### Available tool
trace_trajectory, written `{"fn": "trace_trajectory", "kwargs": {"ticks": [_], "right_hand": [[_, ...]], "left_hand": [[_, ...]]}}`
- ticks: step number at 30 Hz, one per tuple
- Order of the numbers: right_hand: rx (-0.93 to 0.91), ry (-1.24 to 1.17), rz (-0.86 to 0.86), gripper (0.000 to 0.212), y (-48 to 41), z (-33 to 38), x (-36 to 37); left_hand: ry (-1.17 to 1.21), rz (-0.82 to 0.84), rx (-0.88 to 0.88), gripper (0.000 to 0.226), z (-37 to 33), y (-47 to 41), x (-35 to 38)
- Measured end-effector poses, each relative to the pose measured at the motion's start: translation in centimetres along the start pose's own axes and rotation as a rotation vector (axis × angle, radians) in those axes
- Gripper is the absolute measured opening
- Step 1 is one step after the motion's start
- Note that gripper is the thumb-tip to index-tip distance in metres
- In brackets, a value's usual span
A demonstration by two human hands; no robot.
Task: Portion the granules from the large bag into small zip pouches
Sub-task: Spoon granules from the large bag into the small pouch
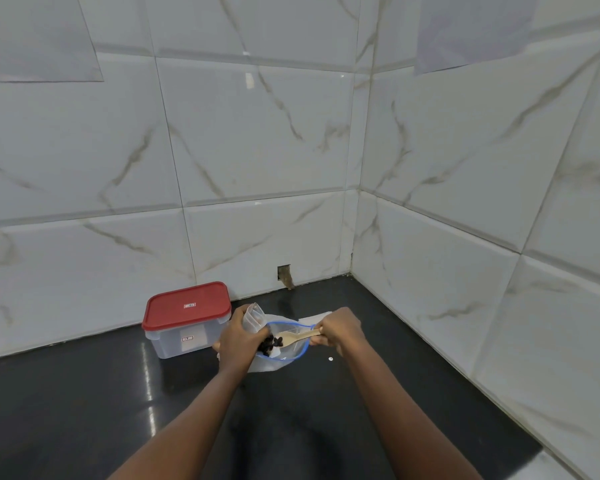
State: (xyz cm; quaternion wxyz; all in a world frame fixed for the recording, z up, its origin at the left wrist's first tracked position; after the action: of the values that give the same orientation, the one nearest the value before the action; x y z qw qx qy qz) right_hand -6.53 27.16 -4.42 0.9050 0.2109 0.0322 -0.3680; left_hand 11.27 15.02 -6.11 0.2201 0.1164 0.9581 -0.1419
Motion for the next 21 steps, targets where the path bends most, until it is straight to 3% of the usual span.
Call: {"fn": "trace_trajectory", "kwargs": {"ticks": [5,16,19,21], "right_hand": [[-0.036,-0.019,0.069,0.031,0.2,1.9,-2.7],[-0.092,-0.069,0.132,0.03,2.2,4.3,-1.4],[-0.168,0.019,0.085,0.028,2.8,4.8,-0.3],[-0.268,0.212,0.041,0.026,3.4,5.2,0.5]], "left_hand": [[-0.004,0.01,0.018,0.038,-0.1,-0.1,0.0],[0.023,0.101,0.041,0.044,-0.5,0.3,0.2],[0.023,0.132,0.044,0.046,-0.3,0.4,0.4],[0.038,0.128,0.042,0.044,-0.3,0.5,0.4]]}}
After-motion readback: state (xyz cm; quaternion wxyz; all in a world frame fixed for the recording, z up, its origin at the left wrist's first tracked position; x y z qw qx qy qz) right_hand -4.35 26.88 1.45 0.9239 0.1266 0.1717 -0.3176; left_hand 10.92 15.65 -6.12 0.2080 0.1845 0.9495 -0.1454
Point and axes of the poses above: each hand's wrist, its own y-axis away from the middle knuckle, its own x-axis out of the palm, z = x × y, the point moved 7 cm from there along -y, towards the middle knuckle
